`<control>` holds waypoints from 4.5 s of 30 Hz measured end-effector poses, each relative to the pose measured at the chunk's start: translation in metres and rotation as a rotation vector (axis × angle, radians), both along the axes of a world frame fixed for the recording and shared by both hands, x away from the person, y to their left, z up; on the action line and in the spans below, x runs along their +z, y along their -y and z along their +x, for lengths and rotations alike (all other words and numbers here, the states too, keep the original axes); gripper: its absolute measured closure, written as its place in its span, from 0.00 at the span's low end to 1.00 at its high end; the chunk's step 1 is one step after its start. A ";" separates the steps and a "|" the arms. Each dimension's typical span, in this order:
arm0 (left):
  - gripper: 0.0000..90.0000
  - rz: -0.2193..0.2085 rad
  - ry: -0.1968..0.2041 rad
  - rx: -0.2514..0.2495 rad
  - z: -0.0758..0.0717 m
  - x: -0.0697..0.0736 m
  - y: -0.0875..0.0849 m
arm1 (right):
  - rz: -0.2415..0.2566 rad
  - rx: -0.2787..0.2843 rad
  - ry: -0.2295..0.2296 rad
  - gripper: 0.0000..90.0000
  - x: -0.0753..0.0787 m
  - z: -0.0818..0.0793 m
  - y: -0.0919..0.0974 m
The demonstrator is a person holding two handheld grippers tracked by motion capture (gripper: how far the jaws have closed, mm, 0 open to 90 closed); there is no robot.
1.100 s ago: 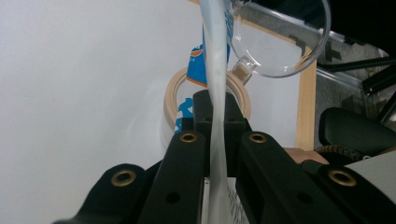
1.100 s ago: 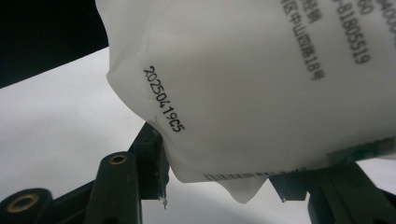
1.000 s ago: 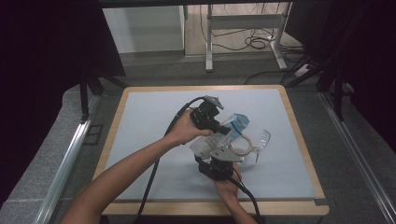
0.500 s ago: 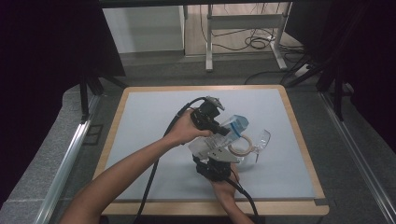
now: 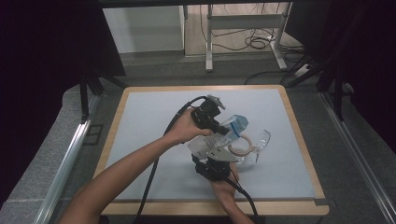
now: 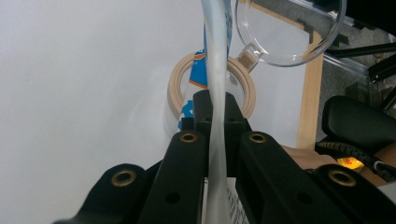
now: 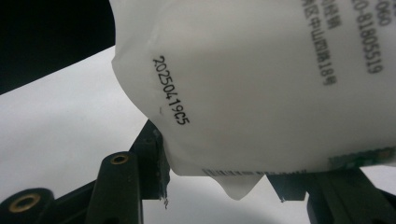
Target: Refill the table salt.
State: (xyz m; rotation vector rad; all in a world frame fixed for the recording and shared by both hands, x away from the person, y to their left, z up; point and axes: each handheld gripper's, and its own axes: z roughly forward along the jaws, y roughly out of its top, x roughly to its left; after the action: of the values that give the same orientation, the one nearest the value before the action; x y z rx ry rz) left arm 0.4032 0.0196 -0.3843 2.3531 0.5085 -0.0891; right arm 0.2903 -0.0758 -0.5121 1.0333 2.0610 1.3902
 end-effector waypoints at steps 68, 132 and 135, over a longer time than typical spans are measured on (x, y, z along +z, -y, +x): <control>1.00 0.100 -0.022 -0.040 0.003 0.014 0.026 | 0.105 0.024 -0.009 0.55 0.020 -0.001 0.000; 1.00 0.150 -0.045 -0.075 0.008 0.016 0.036 | 0.141 0.020 -0.009 0.56 0.026 -0.007 0.003; 1.00 0.149 -0.045 -0.076 0.009 0.016 0.036 | 0.141 0.020 -0.009 0.56 0.026 -0.007 0.003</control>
State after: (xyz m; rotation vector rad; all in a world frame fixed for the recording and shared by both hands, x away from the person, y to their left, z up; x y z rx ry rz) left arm 0.4118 -0.0163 -0.3687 2.5210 0.4619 -0.1445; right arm 0.2837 -0.0789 -0.4864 1.0803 2.0083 1.5631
